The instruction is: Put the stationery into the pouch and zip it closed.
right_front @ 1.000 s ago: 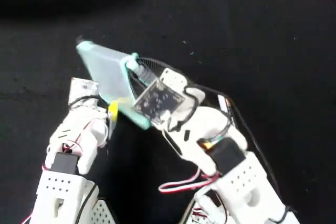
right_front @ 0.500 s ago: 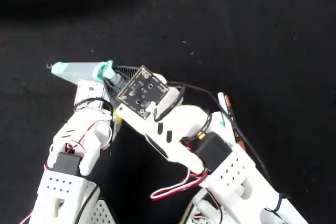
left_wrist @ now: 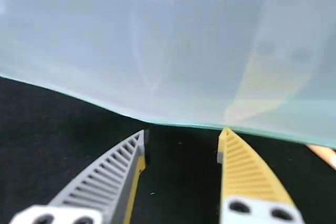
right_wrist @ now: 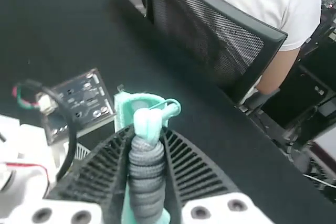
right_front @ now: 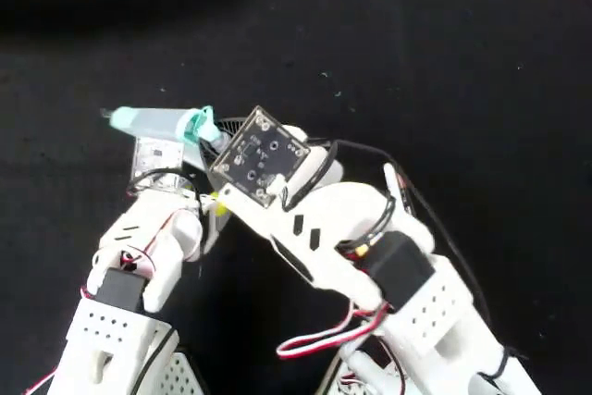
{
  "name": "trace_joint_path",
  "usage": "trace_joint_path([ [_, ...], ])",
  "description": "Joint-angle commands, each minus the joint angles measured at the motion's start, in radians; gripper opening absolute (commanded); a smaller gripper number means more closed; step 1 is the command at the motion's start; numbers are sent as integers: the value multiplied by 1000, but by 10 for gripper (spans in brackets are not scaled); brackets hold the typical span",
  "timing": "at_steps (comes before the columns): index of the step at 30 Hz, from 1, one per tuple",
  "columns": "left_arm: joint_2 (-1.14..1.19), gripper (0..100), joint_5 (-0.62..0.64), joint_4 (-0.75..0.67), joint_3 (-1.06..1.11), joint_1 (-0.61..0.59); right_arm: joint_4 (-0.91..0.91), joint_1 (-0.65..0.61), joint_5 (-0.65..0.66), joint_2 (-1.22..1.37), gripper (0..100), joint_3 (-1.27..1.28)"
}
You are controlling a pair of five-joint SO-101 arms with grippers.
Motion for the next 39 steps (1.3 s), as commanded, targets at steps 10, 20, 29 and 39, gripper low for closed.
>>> trace_joint_path([
  [10,0,218,-195,55,-81,-193,66,9,158,2,13,64],
  [20,0,187,-166,152,-243,-478,72,40,153,2,13,234],
  [29,0,248,-261,592,-593,-372,106,-121,157,2,13,269],
  [39,2,252,-333,709,-662,-305,124,-157,157,2,13,288],
])
